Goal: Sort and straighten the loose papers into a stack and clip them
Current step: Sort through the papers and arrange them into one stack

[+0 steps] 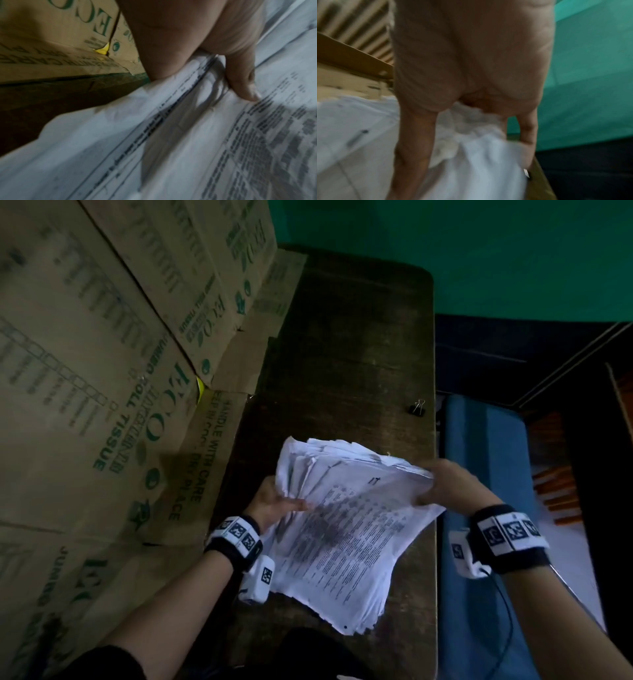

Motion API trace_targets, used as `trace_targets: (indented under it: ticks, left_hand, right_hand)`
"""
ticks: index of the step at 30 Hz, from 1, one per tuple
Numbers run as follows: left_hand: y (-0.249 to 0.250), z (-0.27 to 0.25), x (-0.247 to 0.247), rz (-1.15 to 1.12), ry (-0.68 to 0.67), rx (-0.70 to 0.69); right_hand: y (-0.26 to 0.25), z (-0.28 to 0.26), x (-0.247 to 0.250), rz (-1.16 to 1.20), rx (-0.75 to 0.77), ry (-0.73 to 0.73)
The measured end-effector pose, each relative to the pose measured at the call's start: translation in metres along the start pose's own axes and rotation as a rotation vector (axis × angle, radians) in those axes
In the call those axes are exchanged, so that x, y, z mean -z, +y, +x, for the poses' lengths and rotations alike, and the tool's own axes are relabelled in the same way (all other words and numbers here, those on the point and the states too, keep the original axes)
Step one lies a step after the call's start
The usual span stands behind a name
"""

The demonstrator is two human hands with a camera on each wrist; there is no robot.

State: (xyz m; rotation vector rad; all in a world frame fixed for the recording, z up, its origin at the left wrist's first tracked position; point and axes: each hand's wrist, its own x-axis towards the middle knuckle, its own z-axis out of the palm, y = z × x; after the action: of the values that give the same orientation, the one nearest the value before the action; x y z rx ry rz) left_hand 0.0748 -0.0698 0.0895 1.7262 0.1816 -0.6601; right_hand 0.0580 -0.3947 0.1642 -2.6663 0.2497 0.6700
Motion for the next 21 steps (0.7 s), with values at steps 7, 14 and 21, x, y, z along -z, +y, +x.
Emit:
trace_targets:
  ticks: [7, 14, 21]
  left_hand:
    - [0.007, -0.008, 0.016, -0.221, -0.011, -0.125]
    - [0.027, 0.001, 0.015, -0.26, 0.143, -0.183]
    - [0.068, -0.022, -0.015, -0.327, 0.427, -0.423]
  right_hand:
    - [0.031, -0.015, -0.065, 1.283, 0.065, 0.028]
    - [-0.011, -0.006, -0.079, 1.667, 0.009, 0.19]
    - [-0.056, -0.03, -0.016, 1.474, 0.317, 0.713]
